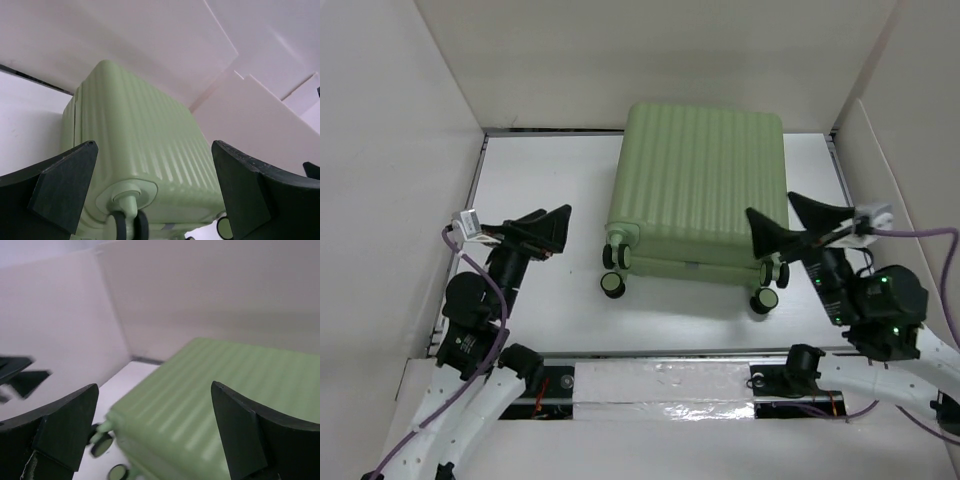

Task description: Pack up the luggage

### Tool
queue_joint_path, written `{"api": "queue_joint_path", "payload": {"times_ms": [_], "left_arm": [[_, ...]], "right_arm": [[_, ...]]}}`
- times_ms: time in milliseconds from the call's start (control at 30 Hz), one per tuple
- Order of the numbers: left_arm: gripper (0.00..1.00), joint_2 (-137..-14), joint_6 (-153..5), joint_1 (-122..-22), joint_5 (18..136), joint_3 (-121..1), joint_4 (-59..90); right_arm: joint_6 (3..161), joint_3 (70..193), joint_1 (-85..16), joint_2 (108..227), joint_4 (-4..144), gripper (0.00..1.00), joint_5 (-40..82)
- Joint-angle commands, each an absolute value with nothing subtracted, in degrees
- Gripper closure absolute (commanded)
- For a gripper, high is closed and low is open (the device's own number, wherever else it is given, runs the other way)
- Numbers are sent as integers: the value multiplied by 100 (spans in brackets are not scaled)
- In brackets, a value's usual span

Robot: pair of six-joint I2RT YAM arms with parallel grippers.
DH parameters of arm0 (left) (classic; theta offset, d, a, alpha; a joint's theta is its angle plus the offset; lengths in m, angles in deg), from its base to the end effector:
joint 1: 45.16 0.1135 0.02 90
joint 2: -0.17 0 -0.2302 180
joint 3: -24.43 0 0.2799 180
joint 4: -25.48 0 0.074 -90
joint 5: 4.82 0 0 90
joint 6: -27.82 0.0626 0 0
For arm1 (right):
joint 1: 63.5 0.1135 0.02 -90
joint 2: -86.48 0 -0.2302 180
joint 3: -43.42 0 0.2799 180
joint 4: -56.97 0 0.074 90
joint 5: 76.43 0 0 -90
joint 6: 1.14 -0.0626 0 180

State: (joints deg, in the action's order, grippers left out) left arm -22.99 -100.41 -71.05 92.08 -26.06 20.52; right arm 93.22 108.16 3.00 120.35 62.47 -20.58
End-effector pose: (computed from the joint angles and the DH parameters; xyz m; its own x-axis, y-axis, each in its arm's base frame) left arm 0.1678 -0.0731 0.3844 0.0626 -0.7132 -0.6981 0.4739 0.6368 -0.6082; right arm 0.1051 0.1536 0.4393 0.2127 0.3313 -0.9192 -0.5421 0.8227 0.1711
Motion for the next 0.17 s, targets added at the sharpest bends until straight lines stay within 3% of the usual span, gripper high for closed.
{"api": "queue_joint_path", "payload": {"times_ms": [0,133], "left_arm": [[1,-2303,-9663,-7118,8835,-2803,1881],[1,-2347,-9707,-7118,8843,-2663,1917]], "right_arm": [[9492,10748,-143,11629,7163,0,-3152],[9194,10581,-741,11512,7294,0,-2564]]}}
